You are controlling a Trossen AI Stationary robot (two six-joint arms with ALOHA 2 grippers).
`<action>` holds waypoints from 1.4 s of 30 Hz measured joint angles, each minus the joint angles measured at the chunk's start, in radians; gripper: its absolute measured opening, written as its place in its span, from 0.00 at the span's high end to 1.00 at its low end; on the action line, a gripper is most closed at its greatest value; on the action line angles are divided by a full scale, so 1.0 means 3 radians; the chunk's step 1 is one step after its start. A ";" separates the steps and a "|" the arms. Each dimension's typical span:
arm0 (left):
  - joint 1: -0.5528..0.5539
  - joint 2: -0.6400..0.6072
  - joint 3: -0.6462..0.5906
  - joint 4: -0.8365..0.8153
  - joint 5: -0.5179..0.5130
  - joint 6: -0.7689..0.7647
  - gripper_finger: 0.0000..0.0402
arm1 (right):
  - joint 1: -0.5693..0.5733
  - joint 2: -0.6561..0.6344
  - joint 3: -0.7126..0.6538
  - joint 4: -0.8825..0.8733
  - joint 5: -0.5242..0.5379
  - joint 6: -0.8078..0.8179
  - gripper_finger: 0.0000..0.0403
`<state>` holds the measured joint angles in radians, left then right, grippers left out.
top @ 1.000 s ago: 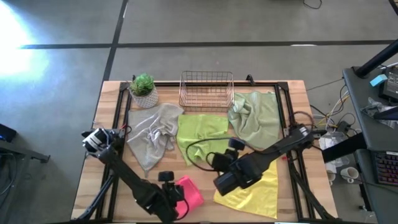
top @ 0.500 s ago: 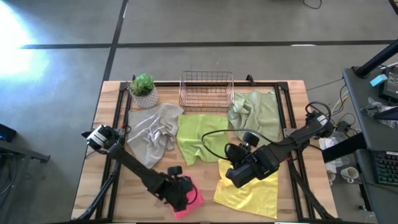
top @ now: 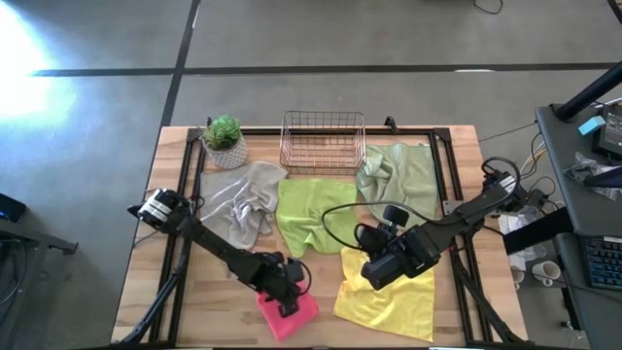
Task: Fold microfiber towels
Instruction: Fold the pink towel
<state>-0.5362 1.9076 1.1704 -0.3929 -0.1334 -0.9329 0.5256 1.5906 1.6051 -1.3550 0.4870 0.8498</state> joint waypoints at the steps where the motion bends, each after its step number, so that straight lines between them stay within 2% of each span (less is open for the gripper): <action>1: 0.0000 0.0000 -0.0016 -0.0001 -0.0005 -0.0091 0.72 | 0.0000 0.0000 -0.0001 0.0000 -0.0001 -0.0020 0.77; 11: -0.0014 0.0004 -0.0041 -0.0067 -0.0184 -0.1356 0.72 | 0.0000 0.0000 -0.0001 0.0001 0.0000 -0.0130 0.77; 20: -0.0072 0.0013 -0.0048 -0.0840 -0.0214 -0.2178 0.72 | 0.0000 0.0000 -0.0001 0.0001 0.0001 -0.0308 0.77; 28: -0.0107 -0.0085 -0.0051 -0.1046 -0.0364 -0.2901 0.72 | 0.0000 0.0000 -0.0001 -0.0001 0.0002 -0.0429 0.77; 37: -0.0111 -0.0358 -0.0075 -0.1102 -0.0535 -0.3065 0.72 | 0.0000 0.0000 -0.0001 -0.0002 0.0004 -0.0702 0.77; 42: -0.0113 -0.0512 -0.0071 -0.1150 -0.0547 -0.2771 0.72 | 0.0000 0.0000 -0.0001 -0.0003 0.0006 -0.0781 0.77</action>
<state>-0.5700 1.7539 1.1492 -0.7377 -0.2975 -1.7642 0.5255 1.5906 1.6047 -1.3560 0.4889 0.6155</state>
